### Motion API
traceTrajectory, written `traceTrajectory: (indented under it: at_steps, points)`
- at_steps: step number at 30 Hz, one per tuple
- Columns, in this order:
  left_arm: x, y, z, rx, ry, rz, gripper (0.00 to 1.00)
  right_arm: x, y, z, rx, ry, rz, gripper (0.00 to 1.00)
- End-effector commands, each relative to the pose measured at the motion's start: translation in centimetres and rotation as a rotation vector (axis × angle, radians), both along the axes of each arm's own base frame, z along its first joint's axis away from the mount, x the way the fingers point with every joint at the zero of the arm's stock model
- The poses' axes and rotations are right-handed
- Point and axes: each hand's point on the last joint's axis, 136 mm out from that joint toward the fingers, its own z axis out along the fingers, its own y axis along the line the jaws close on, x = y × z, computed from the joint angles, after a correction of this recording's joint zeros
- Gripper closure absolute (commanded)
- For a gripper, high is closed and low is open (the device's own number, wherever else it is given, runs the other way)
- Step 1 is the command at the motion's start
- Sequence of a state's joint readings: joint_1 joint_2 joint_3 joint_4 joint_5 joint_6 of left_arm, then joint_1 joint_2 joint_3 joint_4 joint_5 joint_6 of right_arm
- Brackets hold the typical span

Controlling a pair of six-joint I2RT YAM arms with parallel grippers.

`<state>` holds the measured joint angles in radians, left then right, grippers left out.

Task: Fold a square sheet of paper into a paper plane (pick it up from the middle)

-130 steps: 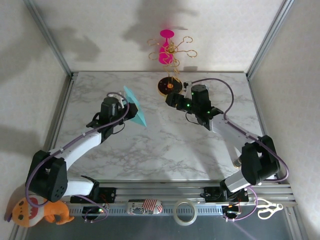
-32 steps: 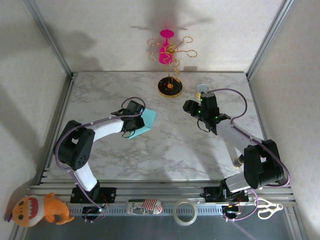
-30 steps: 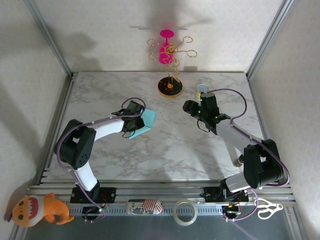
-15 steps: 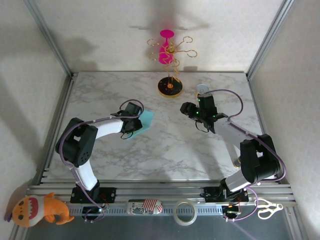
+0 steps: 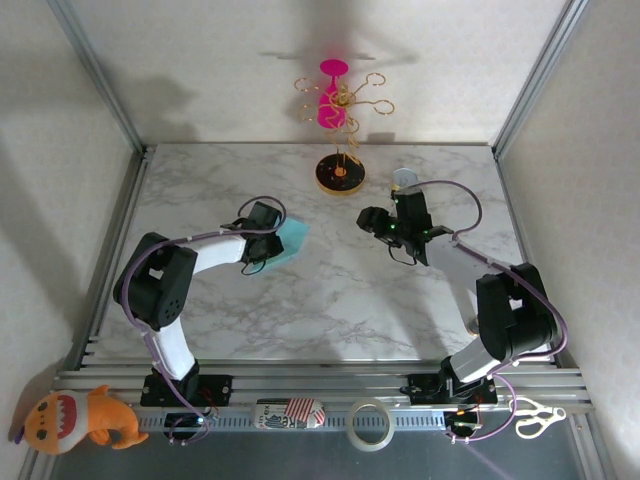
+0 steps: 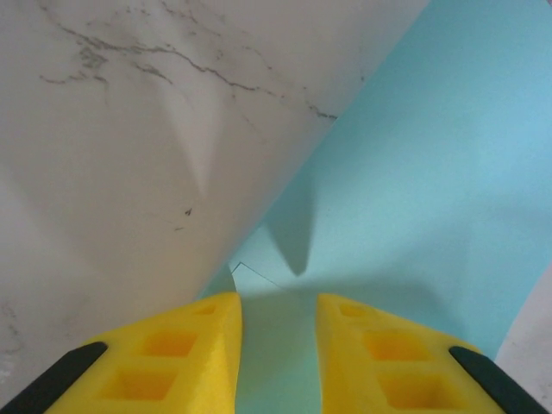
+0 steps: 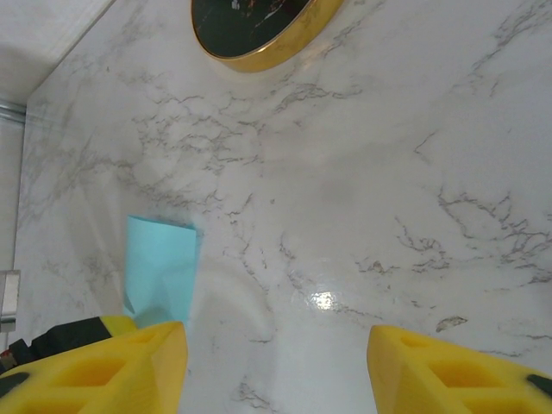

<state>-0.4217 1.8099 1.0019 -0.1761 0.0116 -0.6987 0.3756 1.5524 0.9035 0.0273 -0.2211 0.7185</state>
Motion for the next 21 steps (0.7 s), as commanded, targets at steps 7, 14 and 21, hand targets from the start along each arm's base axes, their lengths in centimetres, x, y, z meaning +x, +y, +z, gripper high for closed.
traceTrajectory:
  at_steps: [7,14,21]
  points:
    - [-1.9,-2.6,-1.7,-0.100,0.092,-0.067,0.74,-0.6,2.7,-0.3,0.126,0.065,0.061,0.43]
    - [-3.2,-3.9,-1.8,-0.150,0.099,-0.036,0.75,-3.1,7.4,-3.2,0.218,0.252,0.064,0.51]
    - [-3.3,-4.1,-1.7,-0.170,0.090,-0.013,0.77,-4.3,11.9,-6.5,0.199,0.385,0.054,0.54]
